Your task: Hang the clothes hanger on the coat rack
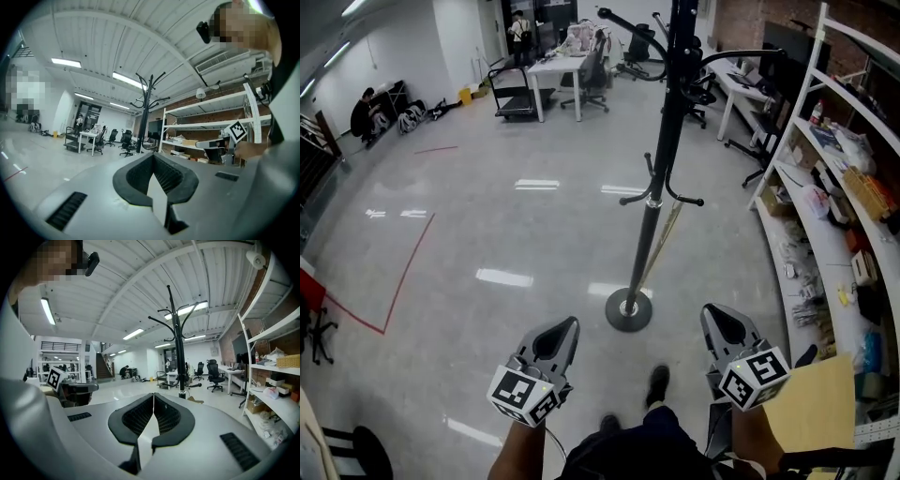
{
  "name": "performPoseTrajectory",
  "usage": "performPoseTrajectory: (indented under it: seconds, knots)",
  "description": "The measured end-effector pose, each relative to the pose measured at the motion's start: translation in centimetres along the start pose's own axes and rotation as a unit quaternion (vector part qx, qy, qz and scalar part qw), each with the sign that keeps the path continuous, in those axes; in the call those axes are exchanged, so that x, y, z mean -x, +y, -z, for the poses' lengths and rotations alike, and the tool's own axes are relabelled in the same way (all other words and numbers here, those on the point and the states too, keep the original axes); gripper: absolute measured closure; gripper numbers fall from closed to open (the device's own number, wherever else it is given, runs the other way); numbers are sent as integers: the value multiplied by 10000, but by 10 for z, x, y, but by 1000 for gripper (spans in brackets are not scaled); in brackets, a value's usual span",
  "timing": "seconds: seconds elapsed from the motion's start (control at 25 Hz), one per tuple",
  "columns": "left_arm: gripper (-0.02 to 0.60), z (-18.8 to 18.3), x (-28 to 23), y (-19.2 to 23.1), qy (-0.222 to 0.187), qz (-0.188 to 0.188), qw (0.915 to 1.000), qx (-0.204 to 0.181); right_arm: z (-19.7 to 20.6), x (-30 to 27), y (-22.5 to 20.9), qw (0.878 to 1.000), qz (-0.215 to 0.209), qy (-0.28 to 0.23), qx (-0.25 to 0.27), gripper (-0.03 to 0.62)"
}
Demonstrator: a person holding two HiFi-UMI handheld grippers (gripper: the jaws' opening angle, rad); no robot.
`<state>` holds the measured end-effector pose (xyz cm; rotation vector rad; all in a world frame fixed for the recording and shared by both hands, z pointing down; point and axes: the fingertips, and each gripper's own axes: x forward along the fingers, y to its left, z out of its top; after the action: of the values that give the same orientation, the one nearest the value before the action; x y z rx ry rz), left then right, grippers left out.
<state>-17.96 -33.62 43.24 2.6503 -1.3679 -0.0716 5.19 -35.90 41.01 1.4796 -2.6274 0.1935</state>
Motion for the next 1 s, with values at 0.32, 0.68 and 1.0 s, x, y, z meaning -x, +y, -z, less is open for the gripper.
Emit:
performPoseTrajectory:
  seconds: [0.32,0.68,1.0]
  knots:
    - [581,6,40,-43,183,230,9994,166,-2,47,43,9999,-107,-15,81,586]
    - [581,-1,84,-96,27,99,9999,103,2,116,69,9993,-259,-216,172,586]
    - [583,16,126,-188,119,134,9998,101,28,206,82,9991,-373,-190,60,586]
